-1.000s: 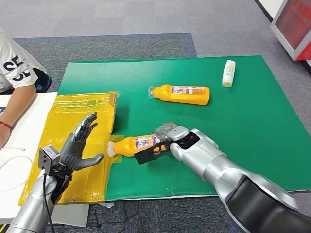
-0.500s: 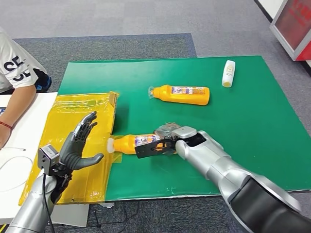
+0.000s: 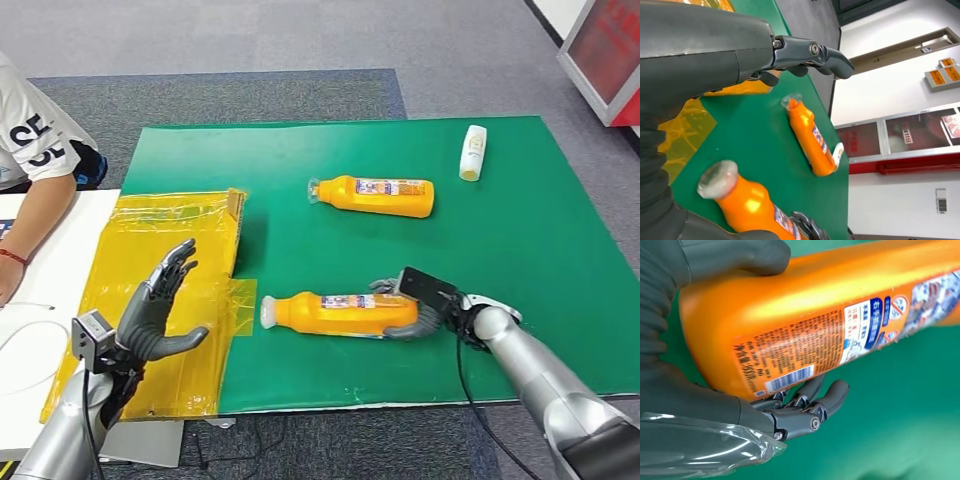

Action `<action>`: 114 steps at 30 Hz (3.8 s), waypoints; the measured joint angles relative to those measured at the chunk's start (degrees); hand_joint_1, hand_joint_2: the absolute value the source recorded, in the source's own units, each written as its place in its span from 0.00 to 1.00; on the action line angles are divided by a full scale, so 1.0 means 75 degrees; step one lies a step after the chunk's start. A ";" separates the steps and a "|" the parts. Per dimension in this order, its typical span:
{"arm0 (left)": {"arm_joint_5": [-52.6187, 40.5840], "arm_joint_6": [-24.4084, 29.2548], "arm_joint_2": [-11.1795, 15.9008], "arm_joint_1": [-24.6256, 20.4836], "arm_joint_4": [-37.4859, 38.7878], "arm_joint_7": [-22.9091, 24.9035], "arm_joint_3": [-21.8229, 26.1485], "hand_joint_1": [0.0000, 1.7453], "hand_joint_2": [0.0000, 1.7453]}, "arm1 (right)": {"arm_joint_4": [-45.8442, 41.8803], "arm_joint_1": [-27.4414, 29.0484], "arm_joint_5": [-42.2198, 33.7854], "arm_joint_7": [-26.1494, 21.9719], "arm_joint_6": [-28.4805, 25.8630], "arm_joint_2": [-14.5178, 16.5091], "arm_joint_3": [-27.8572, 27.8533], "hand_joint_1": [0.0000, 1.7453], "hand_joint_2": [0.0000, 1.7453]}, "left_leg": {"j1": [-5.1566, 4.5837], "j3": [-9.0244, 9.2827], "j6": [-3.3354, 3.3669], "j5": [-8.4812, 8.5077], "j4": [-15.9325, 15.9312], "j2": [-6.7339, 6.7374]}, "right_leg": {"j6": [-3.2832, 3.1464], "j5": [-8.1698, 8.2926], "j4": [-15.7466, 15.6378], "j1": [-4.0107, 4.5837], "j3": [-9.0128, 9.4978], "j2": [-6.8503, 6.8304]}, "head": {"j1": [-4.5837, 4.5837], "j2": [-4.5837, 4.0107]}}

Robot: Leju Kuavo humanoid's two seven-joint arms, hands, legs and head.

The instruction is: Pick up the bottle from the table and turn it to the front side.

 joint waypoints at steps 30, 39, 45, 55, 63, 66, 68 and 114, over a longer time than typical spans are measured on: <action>0.0482 -0.0403 0.0058 0.0273 0.0006 -0.0052 0.0007 0.00 1.00 | -0.1324 0.1671 -0.2549 -0.0326 0.1638 -0.0563 -0.1482 1.00 1.00 | -0.0002 -0.0013 0.0007 0.0003 -0.0001 0.0000 | 0.0005 -0.0001 0.0001 -0.0001 -0.0006 -0.0002 | -0.0001 -0.0001; 0.0608 -0.0422 0.0061 0.0502 0.0006 0.0076 0.0036 0.00 1.00 | -0.2042 0.2090 -0.3538 -0.0004 0.1910 -0.0153 -0.2017 1.00 1.00 | -0.0001 -0.0016 0.0006 0.0002 -0.0003 0.0001 | 0.0007 -0.0004 0.0001 0.0001 -0.0011 -0.0001 | -0.0001 0.0000; 0.0796 -0.0630 0.0061 0.0630 0.0034 0.0096 0.0128 0.00 1.00 | -0.2586 0.2277 -0.3729 0.0189 0.1816 0.0115 -0.2164 1.00 1.00 | -0.0002 -0.0018 0.0006 0.0003 -0.0003 0.0000 | 0.0009 -0.0005 0.0001 0.0000 -0.0012 -0.0002 | -0.0001 0.0000; 0.0982 -0.0829 0.0061 0.0657 0.0204 0.0117 0.0217 0.00 1.00 | -0.3008 0.2340 -0.3723 0.0253 0.1720 0.0297 -0.2169 1.00 1.00 | -0.0002 -0.0019 0.0006 0.0002 -0.0002 0.0000 | 0.0009 -0.0005 0.0001 -0.0001 -0.0013 -0.0002 | -0.0001 0.0000; 0.2542 -0.3287 0.0025 0.0367 0.0727 -0.0068 0.0149 0.00 1.00 | -0.3416 0.2152 -0.2806 0.0452 0.0898 0.0578 -0.1853 1.00 1.00 | -0.0001 -0.0022 0.0002 0.0007 -0.0002 0.0002 | 0.0008 -0.0004 0.0002 0.0000 -0.0019 0.0000 | -0.0002 0.0000; 0.2801 -0.3662 -0.0012 0.0094 0.0984 0.0014 0.0030 0.00 1.00 | -0.3603 0.1953 -0.2246 0.0519 0.0387 0.0812 -0.1505 1.00 1.00 | 0.0000 -0.0022 -0.0001 0.0013 -0.0003 0.0001 | 0.0007 -0.0003 0.0004 0.0002 -0.0020 -0.0001 | -0.0001 -0.0001; 0.2967 -0.3874 -0.0023 -0.0077 0.1105 0.0074 -0.0069 0.00 1.00 | -0.3681 0.1820 -0.1861 0.0535 0.0031 0.0970 -0.1264 1.00 1.00 | 0.0001 -0.0022 -0.0001 0.0014 -0.0003 0.0001 | 0.0005 -0.0001 0.0006 0.0002 -0.0021 0.0000 | -0.0001 -0.0001; 0.4190 -0.3896 -0.0066 -0.0629 0.1378 0.0101 -0.0186 0.00 1.00 | -0.4105 0.1789 -0.2245 0.0535 -0.0381 0.1666 -0.0368 1.00 1.00 | -0.0002 -0.0035 0.0003 0.0015 -0.0002 -0.0001 | 0.0003 0.0001 0.0004 0.0000 -0.0034 -0.0007 | -0.0002 0.0000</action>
